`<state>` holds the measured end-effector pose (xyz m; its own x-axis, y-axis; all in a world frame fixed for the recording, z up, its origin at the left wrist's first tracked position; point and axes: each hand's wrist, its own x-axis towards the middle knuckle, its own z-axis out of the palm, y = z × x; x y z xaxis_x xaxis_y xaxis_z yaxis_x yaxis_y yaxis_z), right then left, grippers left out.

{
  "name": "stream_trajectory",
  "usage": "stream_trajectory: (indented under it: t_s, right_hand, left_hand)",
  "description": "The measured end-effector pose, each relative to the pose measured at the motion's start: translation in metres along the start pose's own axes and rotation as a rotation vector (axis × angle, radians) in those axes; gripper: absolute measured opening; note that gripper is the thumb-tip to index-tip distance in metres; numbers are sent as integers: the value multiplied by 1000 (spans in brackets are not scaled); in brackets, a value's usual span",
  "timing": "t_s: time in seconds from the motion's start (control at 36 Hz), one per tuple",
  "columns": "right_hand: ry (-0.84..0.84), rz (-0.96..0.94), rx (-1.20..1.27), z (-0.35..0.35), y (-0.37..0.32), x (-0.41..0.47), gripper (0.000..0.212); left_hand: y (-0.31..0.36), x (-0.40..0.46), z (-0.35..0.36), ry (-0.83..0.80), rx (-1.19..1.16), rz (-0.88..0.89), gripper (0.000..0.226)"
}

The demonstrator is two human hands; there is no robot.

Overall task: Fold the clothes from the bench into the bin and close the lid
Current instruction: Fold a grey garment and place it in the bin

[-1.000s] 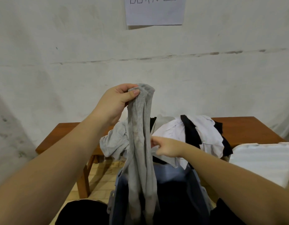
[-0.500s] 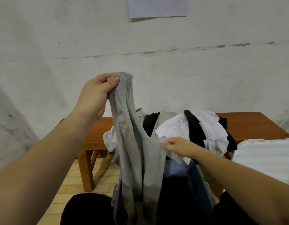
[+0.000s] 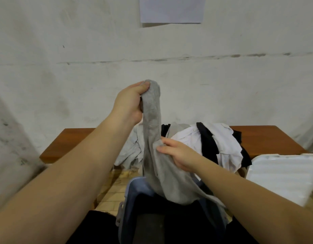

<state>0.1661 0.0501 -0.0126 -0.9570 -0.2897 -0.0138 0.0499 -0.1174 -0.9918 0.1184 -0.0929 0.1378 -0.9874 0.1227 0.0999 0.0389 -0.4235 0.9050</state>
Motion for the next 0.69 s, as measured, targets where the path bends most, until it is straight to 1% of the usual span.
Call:
stream_trajectory:
  t_s: [0.06, 0.11, 0.19, 0.22, 0.28, 0.31, 0.36, 0.39, 0.42, 0.44, 0.47, 0.5, 0.53, 0.58, 0.67, 0.69]
  right_hand:
    - [19, 43, -28, 8, 3, 0, 13]
    - [36, 67, -22, 10, 6, -1, 11]
    - [102, 43, 74, 5, 6, -3, 10]
    - [126, 33, 122, 2, 4, -4, 15]
    - [168, 17, 204, -6, -3, -6, 27]
    - [183, 5, 236, -12, -6, -6, 31]
    - [218, -17, 316, -21, -14, -6, 43]
    - [233, -24, 346, -24, -18, -6, 49]
    - [256, -31, 368, -27, -21, -5, 50]
    - [282, -38, 381, -29, -25, -6, 44]
    - [300, -41, 400, -31, -27, -6, 36]
    - [307, -43, 423, -32, -30, -7, 31]
    - [312, -46, 451, -32, -31, -6, 30]
    - [320, -42, 488, -33, -33, -4, 32]
    - [322, -4, 535, -30, -36, -3, 36]
    - [313, 13, 557, -29, -38, -4, 37]
  left_hand:
    - [-6, 0, 9, -28, -33, -58, 13]
    - [-15, 4, 11, -44, -26, -75, 15]
    - [-32, 9, 2, -74, 33, -90, 19]
    - [-39, 9, -2, -86, 63, -117, 23]
    - [-56, 9, -17, -88, 202, -176, 47]
    - [-65, 5, -25, -88, 310, -195, 54]
    - [-85, -5, -44, -99, 523, -218, 62]
    - [-98, -10, -56, -128, 591, -239, 67]
    - [-109, -16, -66, -182, 636, -273, 72]
    - [-119, -23, -73, -247, 663, -299, 72]
    - [-126, -30, -78, -295, 687, -319, 63]
    - [-133, -35, -82, -314, 681, -331, 48]
    - [-141, -38, -85, -303, 675, -337, 39]
    - [-154, -40, -89, -239, 681, -295, 37]
    - [-161, -42, -89, -135, 700, -217, 23]
    - [-161, -41, -87, -114, 697, -202, 23]
